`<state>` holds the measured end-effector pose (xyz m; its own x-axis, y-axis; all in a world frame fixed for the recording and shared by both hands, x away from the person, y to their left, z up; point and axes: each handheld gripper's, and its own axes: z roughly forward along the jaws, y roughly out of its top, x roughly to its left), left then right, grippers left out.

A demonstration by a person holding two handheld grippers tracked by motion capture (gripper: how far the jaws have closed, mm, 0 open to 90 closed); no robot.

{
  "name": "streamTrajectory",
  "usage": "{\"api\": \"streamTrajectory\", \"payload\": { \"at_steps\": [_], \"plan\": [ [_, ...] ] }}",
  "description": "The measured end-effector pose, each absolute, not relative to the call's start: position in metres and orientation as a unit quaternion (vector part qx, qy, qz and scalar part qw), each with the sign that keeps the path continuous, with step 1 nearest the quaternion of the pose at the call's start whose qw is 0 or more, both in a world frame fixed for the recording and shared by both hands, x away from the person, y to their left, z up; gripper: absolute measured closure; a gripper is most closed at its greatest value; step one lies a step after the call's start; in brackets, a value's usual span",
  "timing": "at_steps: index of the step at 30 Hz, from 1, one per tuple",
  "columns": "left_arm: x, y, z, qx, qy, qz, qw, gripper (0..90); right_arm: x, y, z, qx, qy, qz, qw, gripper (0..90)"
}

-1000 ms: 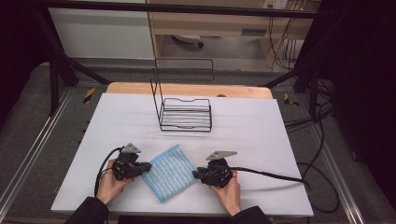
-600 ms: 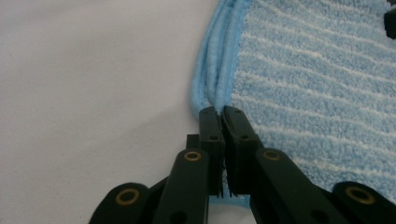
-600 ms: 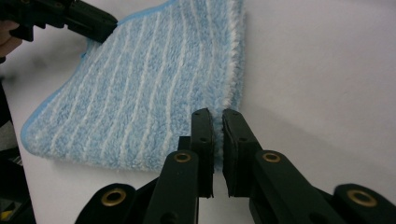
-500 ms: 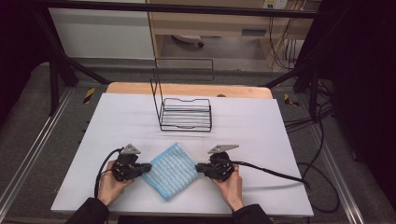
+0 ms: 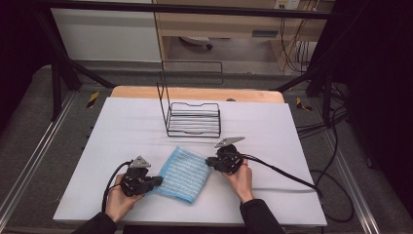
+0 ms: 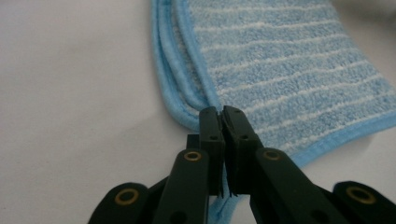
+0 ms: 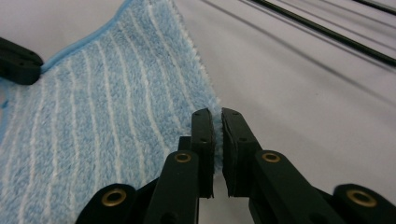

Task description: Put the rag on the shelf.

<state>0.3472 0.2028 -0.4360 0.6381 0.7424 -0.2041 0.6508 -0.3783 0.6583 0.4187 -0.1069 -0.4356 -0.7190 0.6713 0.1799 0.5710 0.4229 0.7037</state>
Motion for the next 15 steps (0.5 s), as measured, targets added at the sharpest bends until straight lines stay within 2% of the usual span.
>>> {"api": "streamTrajectory", "payload": {
  "at_steps": [1, 2, 5, 8, 13, 14, 15],
  "plan": [
    [0.347, 0.203, -0.435, 0.827, 0.419, 0.061, 0.37, 80.6, 0.422, -0.105, -0.438, 0.372, 0.841, 0.387, 0.067, 81.5],
    [0.348, 0.204, -0.434, 0.826, 0.418, 0.066, 0.371, 80.6, 0.422, -0.105, -0.438, 0.372, 0.841, 0.387, 0.067, 81.5],
    [0.351, 0.208, -0.431, 0.818, 0.426, 0.073, 0.379, 70.6, 0.42, -0.108, -0.438, 0.388, 0.83, 0.391, 0.085, 67.9],
    [0.357, 0.211, -0.434, 0.817, 0.435, 0.081, 0.371, 65.6, 0.416, -0.115, -0.437, 0.42, 0.811, 0.396, 0.092, 63.9],
    [0.364, 0.212, -0.441, 0.821, 0.441, 0.074, 0.355, 64.9, 0.412, -0.118, -0.444, 0.446, 0.798, 0.397, 0.085, 63.3],
    [0.365, 0.212, -0.442, 0.821, 0.441, 0.071, 0.355, 65.6, 0.412, -0.118, -0.446, 0.45, 0.796, 0.395, 0.082, 64.0],
    [0.365, 0.212, -0.442, 0.821, 0.441, 0.067, 0.356, 70.0, 0.412, -0.117, -0.449, 0.454, 0.794, 0.397, 0.081, 68.0]
  ]
}}
